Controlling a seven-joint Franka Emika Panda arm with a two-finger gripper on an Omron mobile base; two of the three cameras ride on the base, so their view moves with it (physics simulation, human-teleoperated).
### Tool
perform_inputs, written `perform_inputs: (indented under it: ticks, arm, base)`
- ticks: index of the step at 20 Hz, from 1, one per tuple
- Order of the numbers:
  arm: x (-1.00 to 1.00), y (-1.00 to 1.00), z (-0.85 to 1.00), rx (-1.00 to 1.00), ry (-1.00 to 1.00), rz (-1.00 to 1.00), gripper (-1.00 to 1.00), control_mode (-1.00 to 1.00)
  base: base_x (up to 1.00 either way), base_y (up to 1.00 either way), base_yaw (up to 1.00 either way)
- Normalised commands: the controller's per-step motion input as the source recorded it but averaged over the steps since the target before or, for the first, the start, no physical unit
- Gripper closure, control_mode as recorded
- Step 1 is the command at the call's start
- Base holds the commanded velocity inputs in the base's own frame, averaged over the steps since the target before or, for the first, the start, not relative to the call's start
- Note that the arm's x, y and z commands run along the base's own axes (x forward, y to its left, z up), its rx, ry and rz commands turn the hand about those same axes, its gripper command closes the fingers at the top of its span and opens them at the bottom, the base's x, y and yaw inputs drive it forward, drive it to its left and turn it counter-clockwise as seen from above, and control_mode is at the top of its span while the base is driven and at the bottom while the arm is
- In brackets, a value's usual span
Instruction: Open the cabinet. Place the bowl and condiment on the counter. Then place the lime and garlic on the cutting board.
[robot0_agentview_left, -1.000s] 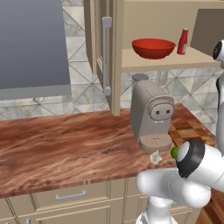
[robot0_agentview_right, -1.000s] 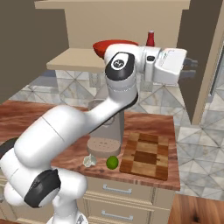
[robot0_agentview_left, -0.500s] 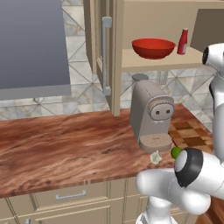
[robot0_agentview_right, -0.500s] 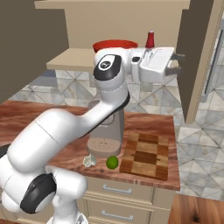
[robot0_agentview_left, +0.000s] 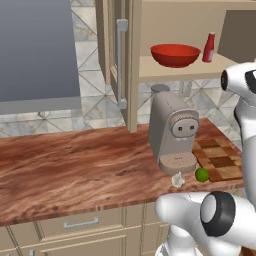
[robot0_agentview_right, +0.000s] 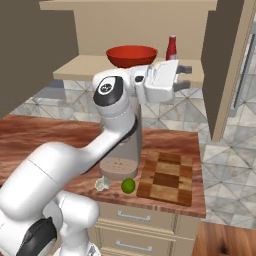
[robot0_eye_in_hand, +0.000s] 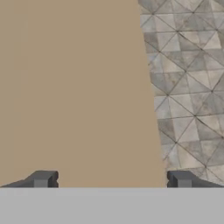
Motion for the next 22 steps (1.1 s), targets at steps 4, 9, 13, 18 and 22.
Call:
perform_inputs:
  ticks: [4, 9, 13, 18, 22]
  arm:
    - [0.0, 0.45, 0.14, 0.15, 0.14, 0.28, -1.0, -1.0]
    - [0.0, 0.52, 0.16, 0.14, 0.14, 0.25, -1.0, -1.0]
    - [0.0, 0.46, 0.04, 0.12, 0.12, 0.21, -1.0, -1.0]
    - [0.0, 0.26, 0.0, 0.15, 0.03, 0.13, -1.0, -1.0]
    - [0.0, 0.11, 0.0, 0.19, 0.04, 0.08, -1.0, -1.0]
  base:
    - [0.0, 0.0, 0.0]
    - [0.0, 0.0, 0.0]
    - [0.0, 0.0, 0.0]
    - [0.0, 0.0, 0.0]
    - [0.0, 0.0, 0.0]
